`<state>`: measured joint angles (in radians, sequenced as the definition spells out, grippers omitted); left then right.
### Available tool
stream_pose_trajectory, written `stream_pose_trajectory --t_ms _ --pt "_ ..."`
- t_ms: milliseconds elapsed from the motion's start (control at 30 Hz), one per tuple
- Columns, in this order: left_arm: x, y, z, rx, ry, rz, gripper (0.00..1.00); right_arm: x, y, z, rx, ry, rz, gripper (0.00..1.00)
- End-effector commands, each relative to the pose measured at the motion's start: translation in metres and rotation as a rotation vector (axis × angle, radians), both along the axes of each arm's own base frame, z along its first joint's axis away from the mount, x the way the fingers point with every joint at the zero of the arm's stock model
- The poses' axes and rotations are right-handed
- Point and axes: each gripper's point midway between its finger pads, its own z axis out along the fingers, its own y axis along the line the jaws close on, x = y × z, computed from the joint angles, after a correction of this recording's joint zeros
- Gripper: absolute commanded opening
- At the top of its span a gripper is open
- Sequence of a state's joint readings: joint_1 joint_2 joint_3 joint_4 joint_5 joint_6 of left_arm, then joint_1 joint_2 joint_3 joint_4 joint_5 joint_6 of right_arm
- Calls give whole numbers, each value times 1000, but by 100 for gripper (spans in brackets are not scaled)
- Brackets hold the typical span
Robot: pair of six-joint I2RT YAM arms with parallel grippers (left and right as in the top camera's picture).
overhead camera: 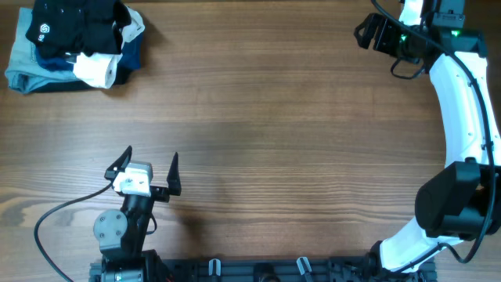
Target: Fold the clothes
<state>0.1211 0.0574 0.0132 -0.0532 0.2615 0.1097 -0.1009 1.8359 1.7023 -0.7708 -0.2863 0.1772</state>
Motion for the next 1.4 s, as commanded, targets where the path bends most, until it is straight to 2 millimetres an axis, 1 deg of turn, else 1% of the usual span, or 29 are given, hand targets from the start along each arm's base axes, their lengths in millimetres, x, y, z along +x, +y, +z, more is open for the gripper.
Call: stream_pose_trajectory --t_ms 0,133,367,1167,1200,1267,1367 --pt "0 6 1 -10 -10 33 100 1 1 -16 -14 31 13 100" --pt "-2 4 11 -6 -54 21 100 1 1 -16 -14 31 13 100" --pt "-2 4 8 -7 -42 22 100 1 1 -16 -14 31 12 100" --pt "-2 4 8 -7 -42 22 100 1 2 -16 -14 32 16 100" --pt "-2 4 8 -7 -42 22 100 0 3 -14 -14 26 17 100" --pt "-2 4 8 -7 -42 22 100 -3 5 3 -18 -9 20 100" --pt "-2 4 8 -7 -42 22 100 -13 19 42 -27 -93 48 100"
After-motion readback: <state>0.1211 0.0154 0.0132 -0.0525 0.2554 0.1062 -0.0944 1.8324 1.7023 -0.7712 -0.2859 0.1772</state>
